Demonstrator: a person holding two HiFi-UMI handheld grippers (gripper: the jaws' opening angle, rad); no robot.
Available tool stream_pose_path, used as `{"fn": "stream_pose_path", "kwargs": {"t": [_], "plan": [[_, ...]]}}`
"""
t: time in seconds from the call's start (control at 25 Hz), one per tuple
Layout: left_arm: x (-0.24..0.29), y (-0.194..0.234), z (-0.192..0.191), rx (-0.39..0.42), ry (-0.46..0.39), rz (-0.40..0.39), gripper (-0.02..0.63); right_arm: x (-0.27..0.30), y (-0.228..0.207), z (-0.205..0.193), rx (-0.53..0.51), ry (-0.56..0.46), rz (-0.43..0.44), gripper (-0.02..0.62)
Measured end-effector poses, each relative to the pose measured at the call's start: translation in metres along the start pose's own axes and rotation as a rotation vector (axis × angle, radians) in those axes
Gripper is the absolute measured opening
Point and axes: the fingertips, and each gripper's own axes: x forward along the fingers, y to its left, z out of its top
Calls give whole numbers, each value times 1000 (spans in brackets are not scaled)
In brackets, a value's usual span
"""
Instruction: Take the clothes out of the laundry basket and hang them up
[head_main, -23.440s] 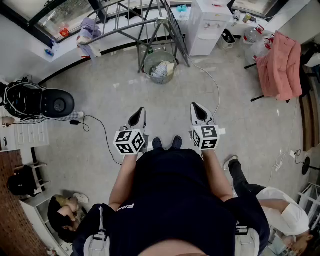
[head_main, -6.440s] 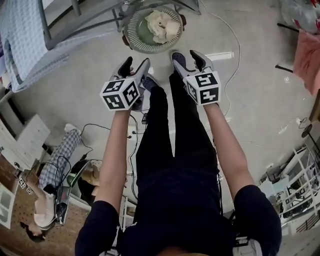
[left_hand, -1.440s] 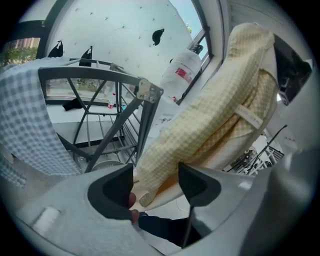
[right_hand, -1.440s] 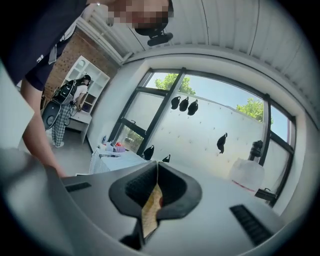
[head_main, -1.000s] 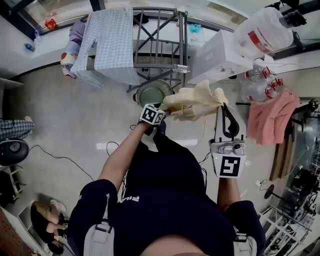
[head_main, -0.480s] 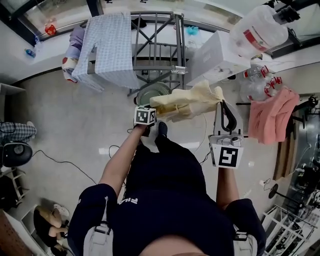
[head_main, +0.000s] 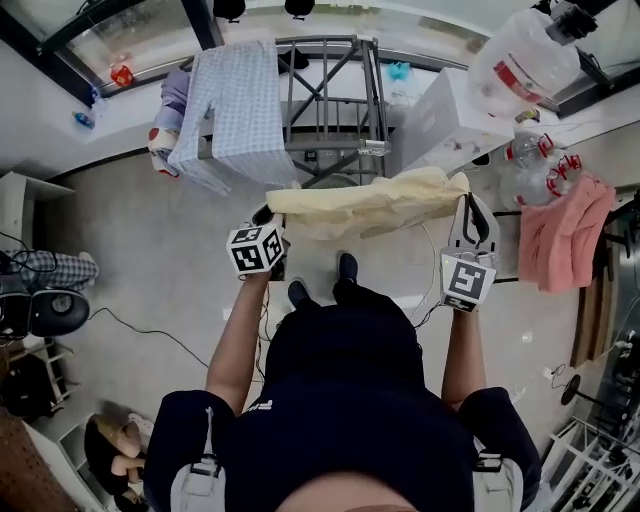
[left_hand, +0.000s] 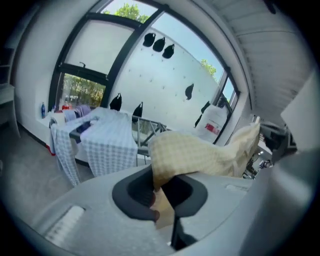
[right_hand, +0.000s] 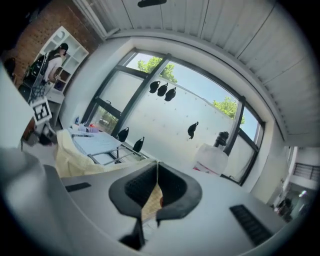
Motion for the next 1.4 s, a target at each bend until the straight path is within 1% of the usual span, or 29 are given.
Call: {"fn": "stream_pose_path", "kwargs": {"t": [0.08, 0.12, 0.24, 0.32, 0.48, 0.64, 0.76, 0.84, 0.96, 1.2, 1.4], "plan": [[-20, -8, 39, 51, -80, 8, 38, 5, 0, -9, -70, 33, -45, 9], [-30, -11, 56, 80, -114, 21, 38, 6, 1, -11, -87, 44, -61, 9], [-50, -20, 103, 128, -185, 47, 38, 9, 1, -14, -60, 53, -91, 9], [-58, -26, 126, 146, -205, 44, 38, 10, -2, -13, -30, 44, -106, 9], [-62, -40, 168, 206, -227, 33, 38, 17, -20, -3, -53, 23, -149, 9], [-55, -50, 210, 264, -248, 30, 38, 34, -39, 11, -48, -25, -178, 9], [-49, -56, 237, 265, -271, 33, 38, 54, -54, 26, -103, -68, -199, 9], [-43, -52, 252, 253, -284, 62, 38, 73, -62, 36, -139, -100, -207, 9], [-29, -49, 272, 233, -291, 103, 38, 105, -73, 46, -96, -135, -180, 9], [7, -49, 311, 227, -302, 163, 38, 176, -94, 55, -5, -169, -109, 9], [30, -42, 338, 195, -305, 193, 38, 230, -102, 68, 77, -195, -21, 9]]}}
